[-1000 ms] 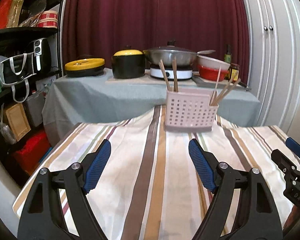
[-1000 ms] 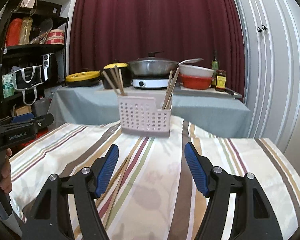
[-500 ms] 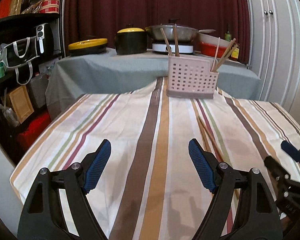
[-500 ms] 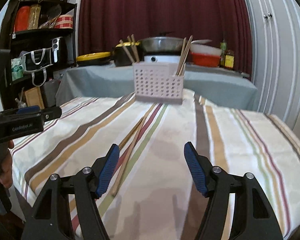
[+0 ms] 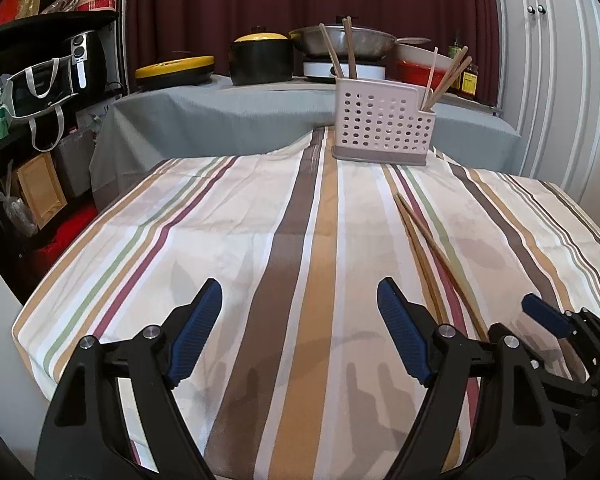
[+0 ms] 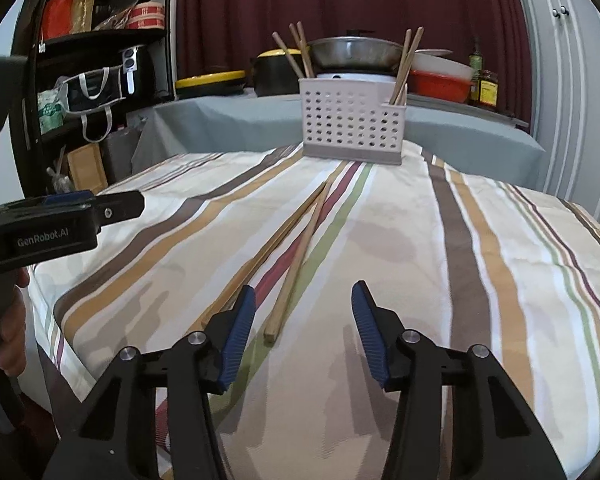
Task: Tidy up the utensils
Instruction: 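Withdraw both open tools from the holder down toward the last chopsticks on the cloth, then close the right tool on one chopstick while the left tool closes on the other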
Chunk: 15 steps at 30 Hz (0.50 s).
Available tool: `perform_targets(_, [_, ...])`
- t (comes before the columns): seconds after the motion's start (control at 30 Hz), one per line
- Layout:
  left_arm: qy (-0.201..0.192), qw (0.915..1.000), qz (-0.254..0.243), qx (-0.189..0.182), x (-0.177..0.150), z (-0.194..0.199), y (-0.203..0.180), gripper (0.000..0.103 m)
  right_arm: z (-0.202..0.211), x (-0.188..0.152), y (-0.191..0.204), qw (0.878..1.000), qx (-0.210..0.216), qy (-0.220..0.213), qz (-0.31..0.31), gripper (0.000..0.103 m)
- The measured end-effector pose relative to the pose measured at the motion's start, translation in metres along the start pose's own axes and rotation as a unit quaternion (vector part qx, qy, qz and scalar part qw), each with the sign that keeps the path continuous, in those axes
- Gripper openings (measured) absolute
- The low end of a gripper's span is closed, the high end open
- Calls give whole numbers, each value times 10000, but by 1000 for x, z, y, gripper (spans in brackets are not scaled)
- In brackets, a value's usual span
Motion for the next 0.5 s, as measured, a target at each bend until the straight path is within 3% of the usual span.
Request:
perform_targets(0.17, [39,10000,-6,-37,-1,-4,-2,78,-7,-4,2,10000,11,70,18,44])
perform_targets(0.33, [94,9999,-18,-74,-4,-9,-7,78,-10,-8,0,9999,36,117,-17,32])
perform_targets(0.43, [131,9999,-39,-86,-5,-12,-9,78,-9,-6,-1,9999,78,95,-34,14])
perform_targets(0.5, [140,9999,-37,-94,-6,-12,-11,78,-7,-6,-3,9999,70,57,-53,9])
Point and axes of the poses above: each gripper's, at about its wrist camera, not at the fingertips, and z roughly against the way its jaws point, y to its left, x to its top, the point moved 1 cm from there along -z, roughly the way its jaws point, and after that the axes turned 14 degrees about -x, right-handed, at the moved point
